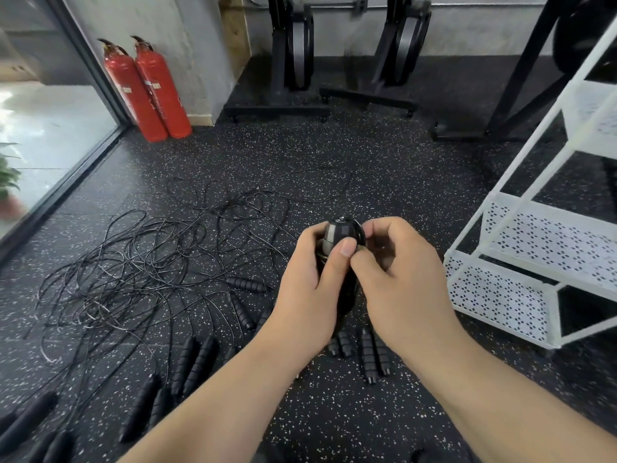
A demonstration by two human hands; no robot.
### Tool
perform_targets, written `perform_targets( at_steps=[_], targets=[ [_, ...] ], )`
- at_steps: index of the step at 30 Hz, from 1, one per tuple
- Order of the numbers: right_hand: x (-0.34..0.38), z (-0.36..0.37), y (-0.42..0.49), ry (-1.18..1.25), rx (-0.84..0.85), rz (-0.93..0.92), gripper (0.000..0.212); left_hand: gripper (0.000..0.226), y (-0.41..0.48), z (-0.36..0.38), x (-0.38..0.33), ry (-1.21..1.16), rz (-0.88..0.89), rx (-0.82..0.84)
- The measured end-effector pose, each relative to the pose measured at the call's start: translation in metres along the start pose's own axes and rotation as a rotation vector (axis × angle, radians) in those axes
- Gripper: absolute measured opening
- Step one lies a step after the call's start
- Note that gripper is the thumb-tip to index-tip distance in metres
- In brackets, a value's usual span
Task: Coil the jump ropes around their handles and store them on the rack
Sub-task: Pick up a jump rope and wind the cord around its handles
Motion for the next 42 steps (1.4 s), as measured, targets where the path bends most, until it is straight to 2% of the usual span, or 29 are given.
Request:
perform_targets(
  at_steps=[4,7,10,13,17,21,28,33,37,42],
  targets=[
    [0.002,0.002,-0.001,0.232,0.09,0.074,0.014,0.043,0.003,-0.006,0.0,0.023,-0.004,-0.009],
    [0.0,0.001,0.002,0.393,0.182,0.187,0.024,0.028,0.005,-0.012,0.001,0.046,-0.011,-0.023],
    [-0.008,0.001,0.008,0.41,0.284,0.223,0.023,0.016,0.005,-0.011,0.003,0.075,-0.025,0.025],
    [-0.012,-0.002,0.012,0.288,0.315,0.175,0.02,0.015,0.005,-0.008,0.005,0.068,-0.05,0.068],
    [-0.005,-0.005,0.011,0.08,0.297,-0.013,0.02,0.019,0.008,-0.008,0.008,0.014,-0.1,0.104],
    [-0.014,-0.005,0.012,-0.11,0.305,-0.059,0.017,0.02,0.007,-0.005,0.014,-0.049,-0.172,0.143],
    [-0.02,-0.001,0.011,-0.154,0.269,-0.065,0.015,0.025,0.01,-0.001,0.018,-0.051,-0.198,0.141],
    [-0.016,-0.001,0.009,-0.147,0.135,-0.086,0.016,0.026,0.012,-0.002,0.02,-0.102,-0.207,0.143],
    [-0.013,0.0,0.003,-0.05,0.053,-0.052,0.015,0.026,0.011,-0.005,0.02,-0.159,-0.227,0.173],
    [-0.006,-0.001,0.001,-0.011,-0.008,-0.074,0.034,0.025,0.011,-0.007,0.023,-0.182,-0.26,0.188]
  ],
)
Point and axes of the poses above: each hand's wrist, its own y-axis towards the middle knuckle, its own z-axis out of the palm, x = y × z, the point moved 6 cm from there along y, towards the middle knuckle, and after that the axes turned 13 degrees about -z, right-handed, at the moved point
